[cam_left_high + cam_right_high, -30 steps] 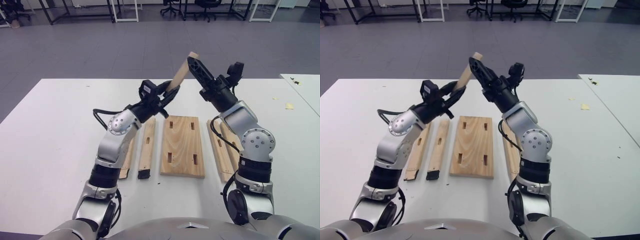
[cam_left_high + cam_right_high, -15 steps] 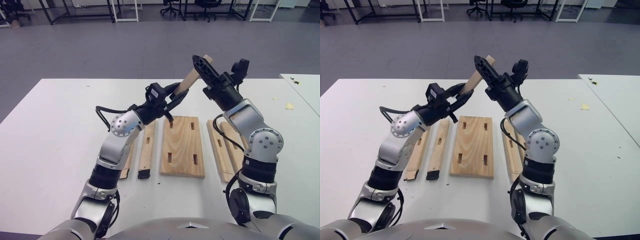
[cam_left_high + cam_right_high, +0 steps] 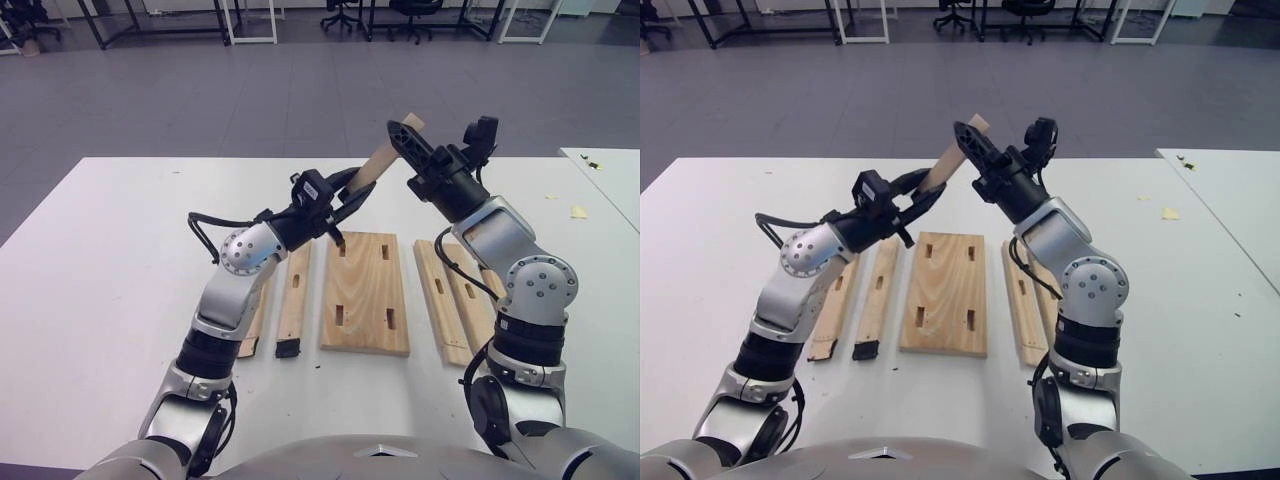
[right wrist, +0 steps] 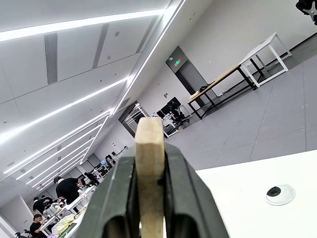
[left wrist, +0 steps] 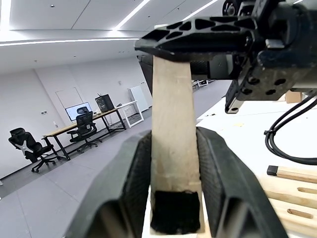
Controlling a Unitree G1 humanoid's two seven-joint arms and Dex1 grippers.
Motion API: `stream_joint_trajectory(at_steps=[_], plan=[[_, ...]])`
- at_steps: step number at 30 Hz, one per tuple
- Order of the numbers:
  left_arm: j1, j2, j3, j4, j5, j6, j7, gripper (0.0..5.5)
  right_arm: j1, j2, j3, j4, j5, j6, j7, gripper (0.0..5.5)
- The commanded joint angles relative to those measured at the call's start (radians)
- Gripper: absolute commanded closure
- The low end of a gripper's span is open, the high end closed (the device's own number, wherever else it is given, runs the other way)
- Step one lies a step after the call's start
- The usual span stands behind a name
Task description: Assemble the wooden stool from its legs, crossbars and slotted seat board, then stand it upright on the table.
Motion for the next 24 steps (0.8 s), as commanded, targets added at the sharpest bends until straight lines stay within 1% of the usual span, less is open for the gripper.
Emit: stream_joint_trajectory(at_steps=[1, 2, 3, 5, 7, 8, 11, 17, 21, 24], plan=[[0.019, 0.032, -0.004, 0.061, 0.046, 0.006, 0.003, 3.76, 0.074, -0.029, -0.054, -0.038, -0.114, -0.078, -0.057, 5.08], [0.032, 0.036, 0.013, 0.067, 0.040, 0.012, 0.006, 3.55, 0.145, -0.045, -0.075, -0.059, -0.179, -0.111, -0.061, 5.08], [0.045, 0.037, 0.031, 0.063, 0.027, 0.020, 0.010, 3.46, 0.215, -0.061, -0.088, -0.084, -0.234, -0.133, -0.060, 5.08], [0.077, 0.035, 0.079, 0.039, -0.010, 0.044, 0.029, 3.13, 0.393, -0.099, -0.093, -0.159, -0.333, -0.163, -0.020, 5.08], [0.114, 0.038, 0.138, 0.025, -0.039, 0.064, 0.059, 2.72, 0.558, -0.110, -0.107, -0.215, -0.391, -0.201, 0.029, 5.08], [0.122, 0.038, 0.159, 0.028, -0.032, 0.067, 0.085, 2.61, 0.605, -0.106, -0.114, -0.223, -0.413, -0.224, 0.045, 5.08], [0.121, 0.022, 0.211, 0.040, -0.033, 0.078, 0.151, 2.49, 0.637, -0.062, -0.089, -0.168, -0.497, -0.326, 0.081, 5.08], [0.115, 0.024, 0.213, 0.040, -0.022, 0.078, 0.169, 2.49, 0.621, 0.003, -0.029, -0.077, -0.575, -0.411, 0.122, 5.08], [0.119, 0.028, 0.217, 0.038, -0.026, 0.082, 0.166, 2.49, 0.640, 0.008, -0.016, -0.036, -0.634, -0.460, 0.145, 5.09], [0.114, 0.035, 0.217, 0.041, -0.021, 0.081, 0.162, 2.49, 0.678, -0.005, 0.022, -0.037, -0.715, -0.506, 0.173, 5.09]])
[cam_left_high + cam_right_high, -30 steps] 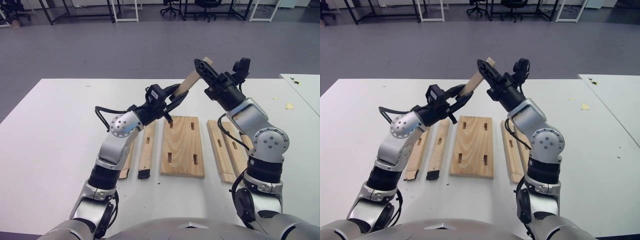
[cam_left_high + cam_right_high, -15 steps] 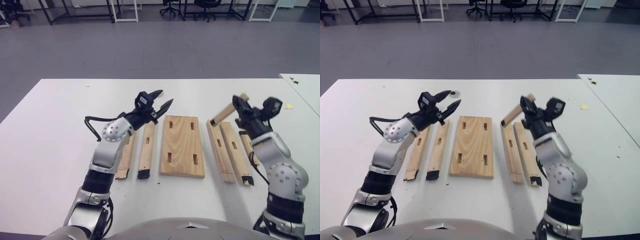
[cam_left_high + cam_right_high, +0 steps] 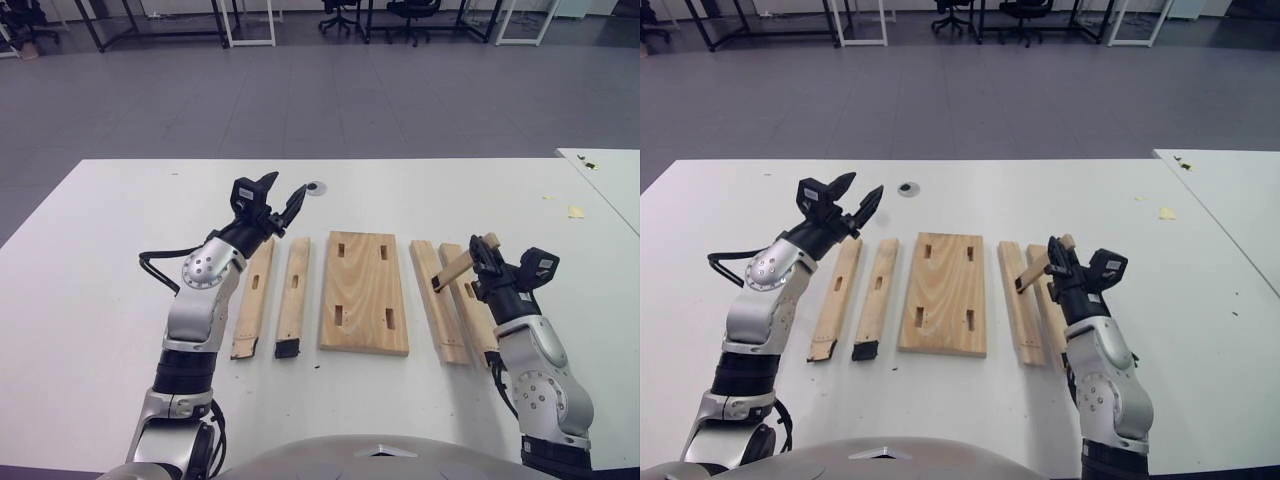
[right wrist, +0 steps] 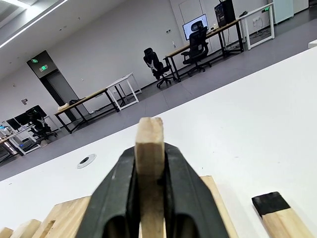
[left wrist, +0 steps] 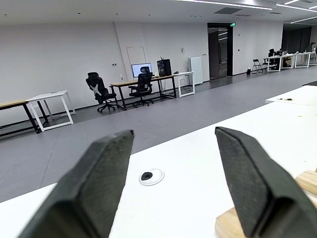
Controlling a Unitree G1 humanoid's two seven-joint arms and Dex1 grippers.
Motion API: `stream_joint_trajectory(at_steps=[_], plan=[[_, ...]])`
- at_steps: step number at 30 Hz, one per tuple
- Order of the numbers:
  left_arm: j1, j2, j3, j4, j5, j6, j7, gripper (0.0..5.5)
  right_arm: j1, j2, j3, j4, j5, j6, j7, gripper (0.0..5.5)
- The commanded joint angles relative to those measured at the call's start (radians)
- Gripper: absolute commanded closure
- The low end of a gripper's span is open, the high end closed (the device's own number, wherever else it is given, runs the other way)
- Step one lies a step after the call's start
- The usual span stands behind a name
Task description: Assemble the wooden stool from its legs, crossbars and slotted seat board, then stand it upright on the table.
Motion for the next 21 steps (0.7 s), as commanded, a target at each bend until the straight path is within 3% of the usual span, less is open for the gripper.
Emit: stream_joint_trajectory(at_steps=[1, 7, 11, 16, 21], plan=[[-0.009, 0.017, 0.002, 0.000, 0.006, 0.013, 0.000, 2.49, 0.060, -0.011, 0.054, 0.013, -0.105, -0.049, 0.030, 5.09], [0.009, 0.039, -0.025, -0.006, 0.049, -0.012, -0.007, 2.49, 0.168, -0.039, 0.146, 0.130, -0.295, -0.150, 0.066, 5.09], [0.009, 0.049, -0.045, -0.003, 0.077, -0.025, -0.013, 2.49, 0.178, -0.085, 0.191, 0.230, -0.392, -0.077, 0.043, 5.09], [0.014, 0.053, -0.065, -0.006, 0.103, -0.032, -0.006, 2.49, 0.173, -0.114, 0.201, 0.275, -0.378, 0.025, 0.052, 5.09], [0.005, 0.051, -0.074, 0.003, 0.119, -0.040, -0.003, 2.49, 0.138, -0.107, 0.206, 0.223, -0.394, -0.104, 0.056, 5.09]])
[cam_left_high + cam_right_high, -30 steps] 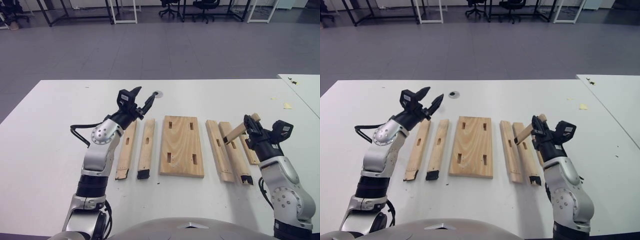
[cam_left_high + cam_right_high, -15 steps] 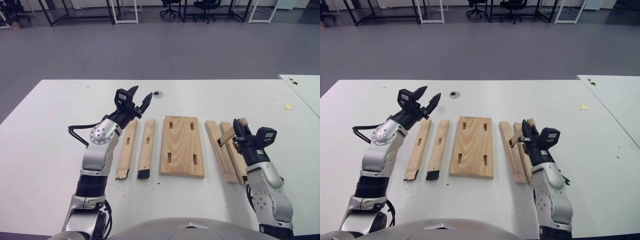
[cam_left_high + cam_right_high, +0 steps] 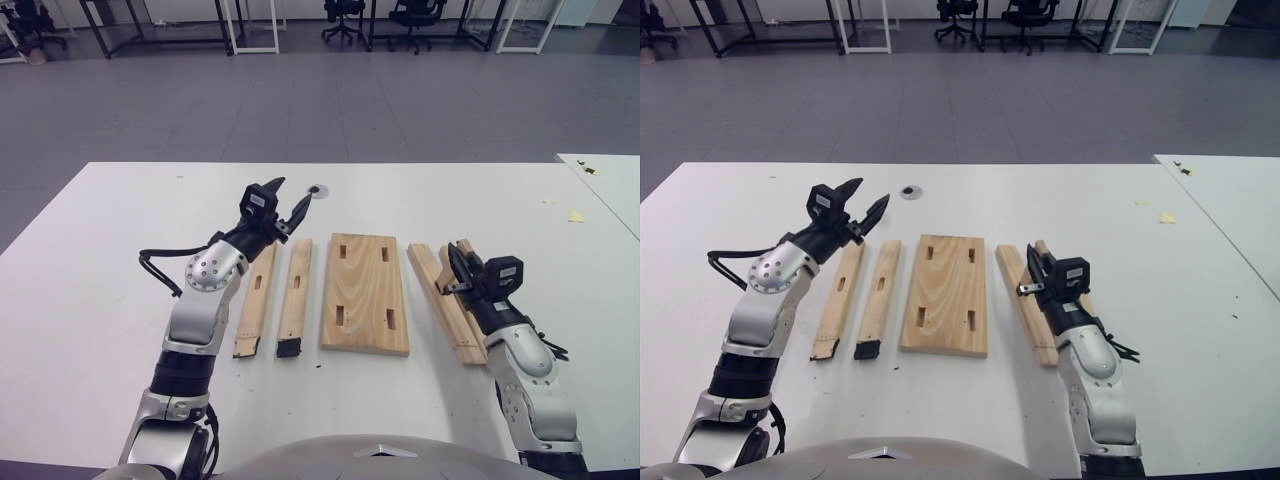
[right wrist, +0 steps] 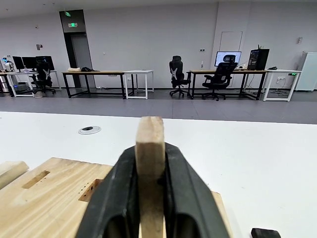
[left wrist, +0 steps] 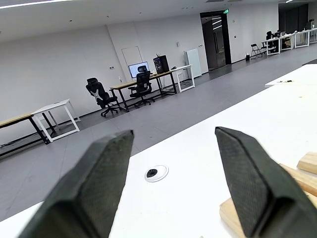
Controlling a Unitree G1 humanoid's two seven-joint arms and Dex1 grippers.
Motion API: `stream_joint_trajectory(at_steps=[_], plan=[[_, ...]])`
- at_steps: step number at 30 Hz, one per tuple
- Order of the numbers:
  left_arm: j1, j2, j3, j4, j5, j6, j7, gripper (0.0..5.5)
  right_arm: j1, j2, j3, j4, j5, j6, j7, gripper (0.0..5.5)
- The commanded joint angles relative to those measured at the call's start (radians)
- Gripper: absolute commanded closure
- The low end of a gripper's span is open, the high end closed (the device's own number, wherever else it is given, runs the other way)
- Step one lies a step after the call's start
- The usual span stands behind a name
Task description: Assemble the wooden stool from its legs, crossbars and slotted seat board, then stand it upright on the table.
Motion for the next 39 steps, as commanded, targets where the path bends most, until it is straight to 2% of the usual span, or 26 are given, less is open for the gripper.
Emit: stream_joint_trajectory(at_steps=[1, 2, 5, 10, 17, 23, 29, 32, 35, 39], plan=[[-0.005, 0.013, -0.018, 0.004, 0.033, -0.017, 0.002, 2.49, 0.060, -0.015, 0.022, 0.132, -0.066, 0.094, -0.012, 5.09], [-0.007, 0.010, -0.022, 0.006, 0.036, -0.020, 0.002, 2.49, 0.052, -0.011, 0.019, 0.107, -0.052, 0.089, -0.007, 5.09], [-0.007, 0.008, -0.030, 0.006, 0.045, -0.025, 0.006, 2.49, 0.034, -0.024, 0.028, 0.063, -0.052, 0.151, 0.000, 4.41], [-0.001, 0.004, -0.027, 0.000, 0.047, -0.028, 0.012, 2.49, -0.033, -0.043, 0.032, -0.079, -0.024, 0.387, -0.017, 3.44], [-0.003, 0.006, -0.031, -0.021, 0.054, -0.018, 0.016, 2.49, -0.140, -0.137, -0.005, -0.285, 0.037, 0.884, -0.028, 2.14], [0.019, 0.001, -0.047, -0.035, 0.062, -0.010, 0.022, 2.49, -0.058, -0.147, -0.014, -0.281, 0.012, 0.967, -0.049, 0.97], [0.020, 0.009, -0.053, -0.034, 0.071, -0.012, 0.021, 2.49, -0.016, -0.138, -0.006, -0.265, 0.027, 1.004, -0.028, 0.92], [0.021, 0.014, -0.059, -0.034, 0.077, -0.014, 0.019, 2.49, -0.004, -0.206, 0.057, -0.274, -0.024, 0.989, -0.019, 0.92], [0.022, 0.014, -0.059, -0.034, 0.080, -0.013, 0.020, 2.49, -0.009, -0.222, 0.083, -0.282, -0.049, 0.957, -0.017, 0.92], [0.017, 0.013, -0.067, -0.031, 0.090, -0.015, 0.019, 2.49, 0.002, -0.203, 0.069, -0.242, -0.049, 0.956, -0.017, 0.92]])
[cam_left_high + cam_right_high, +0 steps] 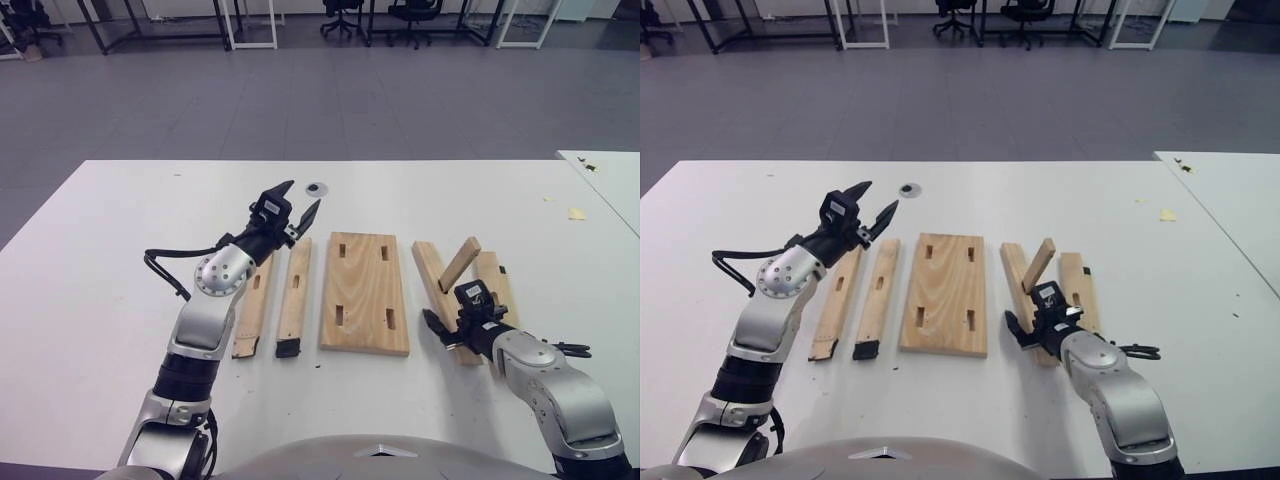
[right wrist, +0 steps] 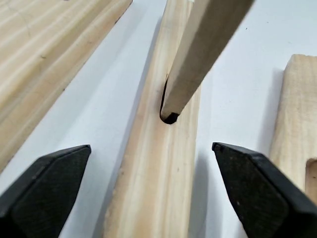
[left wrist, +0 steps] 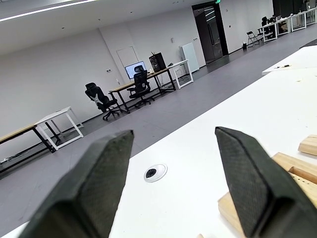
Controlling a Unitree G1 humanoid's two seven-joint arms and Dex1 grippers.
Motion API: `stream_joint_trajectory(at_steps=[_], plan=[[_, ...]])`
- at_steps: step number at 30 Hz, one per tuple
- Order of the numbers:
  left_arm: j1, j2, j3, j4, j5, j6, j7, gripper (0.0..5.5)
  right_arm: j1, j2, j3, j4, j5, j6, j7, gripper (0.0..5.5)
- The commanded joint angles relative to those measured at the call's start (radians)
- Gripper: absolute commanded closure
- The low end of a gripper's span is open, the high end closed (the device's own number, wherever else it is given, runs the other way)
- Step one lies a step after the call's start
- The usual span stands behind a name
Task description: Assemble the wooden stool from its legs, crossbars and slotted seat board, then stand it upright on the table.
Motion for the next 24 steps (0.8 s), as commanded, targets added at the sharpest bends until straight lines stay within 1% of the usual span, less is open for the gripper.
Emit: stream_joint_trajectory(at_steps=[1, 5, 11, 13, 15, 18, 21, 24], plan=[[0.001, 0.007, -0.010, -0.004, 0.015, 0.005, -0.002, 2.49, 0.029, 0.010, -0.004, 0.053, -0.001, 0.032, 0.006, 0.92], [0.001, 0.005, -0.016, 0.000, 0.021, 0.004, -0.003, 2.49, 0.019, 0.053, -0.024, 0.041, 0.036, 0.057, 0.019, 1.69], [-0.013, -0.001, -0.004, 0.017, 0.010, 0.010, 0.002, 2.49, -0.054, 0.033, -0.060, 0.052, 0.045, 0.068, 0.035, 2.69], [-0.034, -0.031, 0.029, 0.025, -0.039, 0.045, 0.016, 2.49, -0.087, 0.036, -0.091, 0.078, 0.041, 0.046, 0.031, 3.12], [-0.074, -0.088, 0.074, 0.037, -0.148, 0.141, 0.016, 2.49, -0.137, 0.040, -0.130, 0.093, 0.049, -0.018, 0.044, 3.42], [-0.187, -0.224, 0.163, 0.068, -0.458, 0.362, -0.010, 2.49, -0.226, -0.002, -0.155, 0.089, 0.066, -0.162, 0.131, 3.42], [-0.323, -0.305, 0.249, 0.178, -0.649, 0.508, 0.027, 2.49, -0.290, -0.021, -0.165, 0.071, 0.092, -0.277, 0.205, 3.42], [-0.413, -0.342, 0.309, 0.245, -0.775, 0.620, 0.069, 2.49, -0.335, -0.026, -0.143, 0.033, 0.109, -0.354, 0.256, 3.42]])
